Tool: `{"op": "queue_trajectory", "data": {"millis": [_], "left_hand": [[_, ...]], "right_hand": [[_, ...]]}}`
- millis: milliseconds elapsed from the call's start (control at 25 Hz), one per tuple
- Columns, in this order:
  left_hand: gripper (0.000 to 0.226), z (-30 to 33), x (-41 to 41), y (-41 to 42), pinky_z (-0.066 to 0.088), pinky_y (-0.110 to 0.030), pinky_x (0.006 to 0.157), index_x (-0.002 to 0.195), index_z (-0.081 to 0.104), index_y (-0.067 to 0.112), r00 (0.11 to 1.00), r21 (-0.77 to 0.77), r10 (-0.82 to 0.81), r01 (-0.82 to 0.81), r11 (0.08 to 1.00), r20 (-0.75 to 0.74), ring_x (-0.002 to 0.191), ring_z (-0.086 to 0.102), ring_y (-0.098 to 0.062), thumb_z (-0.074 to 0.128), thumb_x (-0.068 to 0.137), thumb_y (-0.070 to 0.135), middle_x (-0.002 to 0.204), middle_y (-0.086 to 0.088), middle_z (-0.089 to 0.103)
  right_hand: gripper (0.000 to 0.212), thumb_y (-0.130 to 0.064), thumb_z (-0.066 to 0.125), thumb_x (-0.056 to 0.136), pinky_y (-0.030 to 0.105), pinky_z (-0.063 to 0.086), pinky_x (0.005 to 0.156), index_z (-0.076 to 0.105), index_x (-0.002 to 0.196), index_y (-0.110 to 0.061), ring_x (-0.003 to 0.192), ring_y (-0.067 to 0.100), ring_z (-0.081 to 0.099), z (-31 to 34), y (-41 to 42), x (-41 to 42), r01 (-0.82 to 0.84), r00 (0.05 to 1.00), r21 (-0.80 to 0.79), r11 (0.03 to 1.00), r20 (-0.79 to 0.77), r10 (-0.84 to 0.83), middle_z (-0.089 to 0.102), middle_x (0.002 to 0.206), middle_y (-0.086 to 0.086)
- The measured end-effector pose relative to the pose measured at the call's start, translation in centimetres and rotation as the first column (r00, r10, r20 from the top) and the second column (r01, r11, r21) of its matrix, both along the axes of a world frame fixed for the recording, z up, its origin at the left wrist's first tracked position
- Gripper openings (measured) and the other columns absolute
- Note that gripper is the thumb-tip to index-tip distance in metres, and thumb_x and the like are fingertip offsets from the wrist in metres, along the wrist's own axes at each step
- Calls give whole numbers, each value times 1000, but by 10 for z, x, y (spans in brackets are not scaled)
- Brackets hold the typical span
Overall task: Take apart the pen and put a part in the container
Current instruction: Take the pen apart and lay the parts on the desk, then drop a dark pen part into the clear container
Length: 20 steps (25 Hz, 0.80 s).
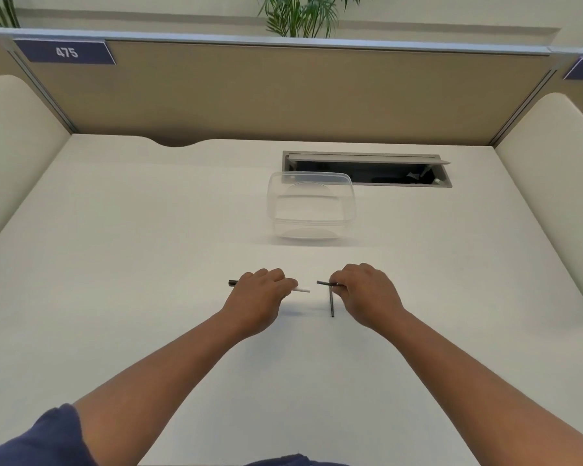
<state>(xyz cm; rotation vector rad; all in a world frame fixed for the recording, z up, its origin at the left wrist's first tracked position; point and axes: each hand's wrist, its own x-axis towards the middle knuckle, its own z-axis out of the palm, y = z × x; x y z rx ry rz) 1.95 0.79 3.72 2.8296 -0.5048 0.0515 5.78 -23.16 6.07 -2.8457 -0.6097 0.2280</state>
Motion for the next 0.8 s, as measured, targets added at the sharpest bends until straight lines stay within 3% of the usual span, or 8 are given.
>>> {"op": "queue_trajectory", "data": {"millis": [200,480,800], "left_hand": [[27,-3,7,-2,26,-32,62,118,66,27,1000,-17,-15,15,1000,-16,73,50,-24,51,100,14,97,4,62],[26,-6,29,-1,36,-34,59,118,67,22,998,-79,-67,66,995,-2,70,56,-29,56,97,10,93,2,67],[18,-26,60,2,39,-35,59,110,66,24,999,-124,-51,49,991,-13,70,56,-25,58,96,14,89,6,66]], "right_hand": [[19,-25,57,100,41,50,76,74,104,-19,92,30,60,9,9,25,2,1000,46,999,27,-4,69,104,1],[18,-23,58,99,42,52,75,75,104,-17,90,32,61,32,26,98,-36,993,58,998,110,30,70,98,5],[17,-22,59,98,32,44,64,74,104,-23,88,28,63,18,62,188,-32,999,-52,998,5,33,70,100,3]]}}
